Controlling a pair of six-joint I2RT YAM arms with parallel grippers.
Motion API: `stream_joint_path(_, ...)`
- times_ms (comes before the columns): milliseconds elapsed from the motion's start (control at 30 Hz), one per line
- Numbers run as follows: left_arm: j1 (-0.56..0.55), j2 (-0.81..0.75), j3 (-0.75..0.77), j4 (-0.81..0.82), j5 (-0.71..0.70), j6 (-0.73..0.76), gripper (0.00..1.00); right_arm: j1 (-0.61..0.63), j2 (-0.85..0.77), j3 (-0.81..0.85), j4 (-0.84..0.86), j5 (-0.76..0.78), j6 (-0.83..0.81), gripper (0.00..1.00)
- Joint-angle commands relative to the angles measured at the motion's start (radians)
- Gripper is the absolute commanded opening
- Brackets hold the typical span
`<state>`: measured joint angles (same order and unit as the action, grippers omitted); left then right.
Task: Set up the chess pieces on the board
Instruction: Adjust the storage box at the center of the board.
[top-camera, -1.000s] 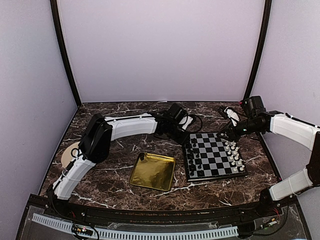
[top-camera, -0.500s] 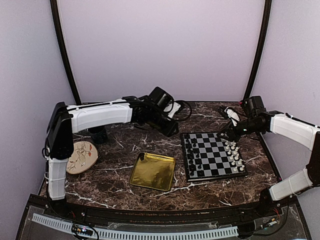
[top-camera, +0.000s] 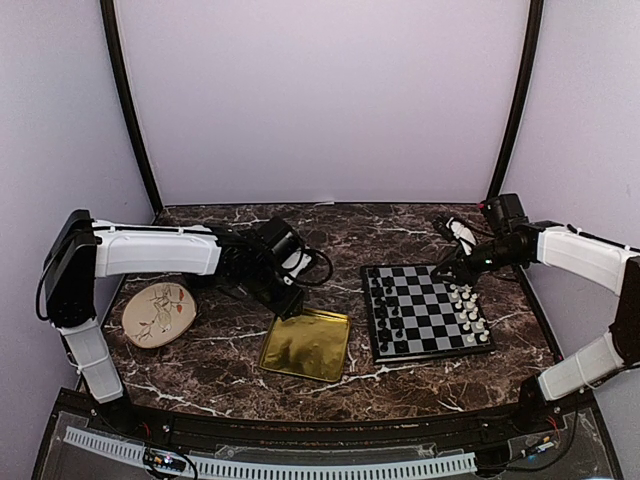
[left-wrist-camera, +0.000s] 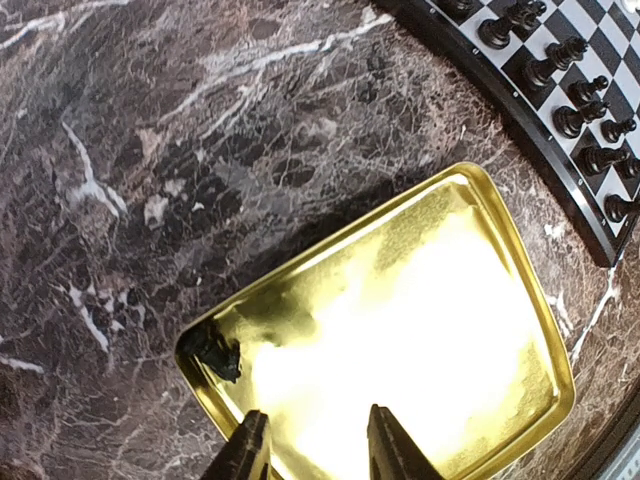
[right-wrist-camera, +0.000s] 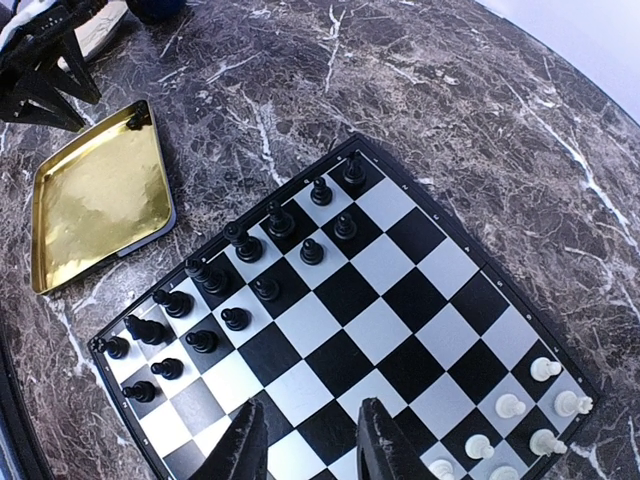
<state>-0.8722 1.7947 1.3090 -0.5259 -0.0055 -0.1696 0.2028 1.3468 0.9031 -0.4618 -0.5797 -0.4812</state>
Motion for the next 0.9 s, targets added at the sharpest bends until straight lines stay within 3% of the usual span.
stream_joint_path(0,0.008,-0.009,-0.025,0.034,0.038,-0.144,0.39,-0.002,0.017,0.026,-0.009,-0.031,-0.009,0.32)
stream_joint_path(100,0.015,0.017,-0.023,0.039,0.008,-0.196,0.43,-0.002,0.014,0.022,-0.009,-0.031,-0.008,0.31)
stream_joint_path(367,0.041,0.078,0.002,0.021,-0.046,-0.26,0.43,-0.003,-0.003,0.011,-0.006,-0.025,-0.012,0.29)
stream_joint_path(867,0.055,0.184,0.057,0.02,-0.065,-0.28,0.45,-0.002,0.002,0.005,-0.008,-0.027,-0.023,0.28)
